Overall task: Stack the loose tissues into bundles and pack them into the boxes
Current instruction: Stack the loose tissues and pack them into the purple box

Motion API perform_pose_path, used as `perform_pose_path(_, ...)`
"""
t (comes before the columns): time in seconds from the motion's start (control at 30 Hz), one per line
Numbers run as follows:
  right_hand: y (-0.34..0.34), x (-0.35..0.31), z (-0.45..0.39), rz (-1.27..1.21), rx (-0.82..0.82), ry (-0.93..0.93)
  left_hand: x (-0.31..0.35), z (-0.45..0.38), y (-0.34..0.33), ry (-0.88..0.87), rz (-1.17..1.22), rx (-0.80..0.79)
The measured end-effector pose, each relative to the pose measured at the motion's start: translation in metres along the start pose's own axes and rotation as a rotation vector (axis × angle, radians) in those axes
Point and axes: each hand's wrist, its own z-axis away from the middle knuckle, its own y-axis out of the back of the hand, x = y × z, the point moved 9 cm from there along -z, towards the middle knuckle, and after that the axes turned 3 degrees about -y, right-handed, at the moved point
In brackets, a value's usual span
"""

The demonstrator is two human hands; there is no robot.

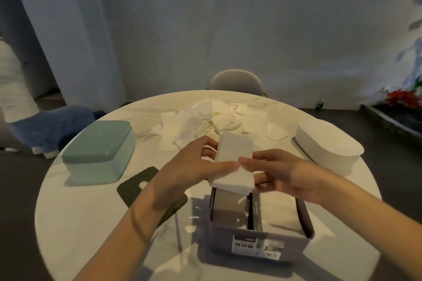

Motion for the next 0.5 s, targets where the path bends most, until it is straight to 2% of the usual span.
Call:
perform_pose_path(0.17,-0.002,0.019,0.010,0.193,0.095,-0.088,-0.018,0.014,0.005,-0.017,-0.140,0.035)
perform_pose_path(0.27,-0.007,0.026,0.016,0.318,0.094,-0.132,-0.027,0.020,0.007,-0.008,-0.215,0.052)
perform_pose_path(0.5,-0.014,0.038,0.013,0.591,0.167,-0.217,-0.034,0.034,-0.003,0.024,-0.288,-0.014)
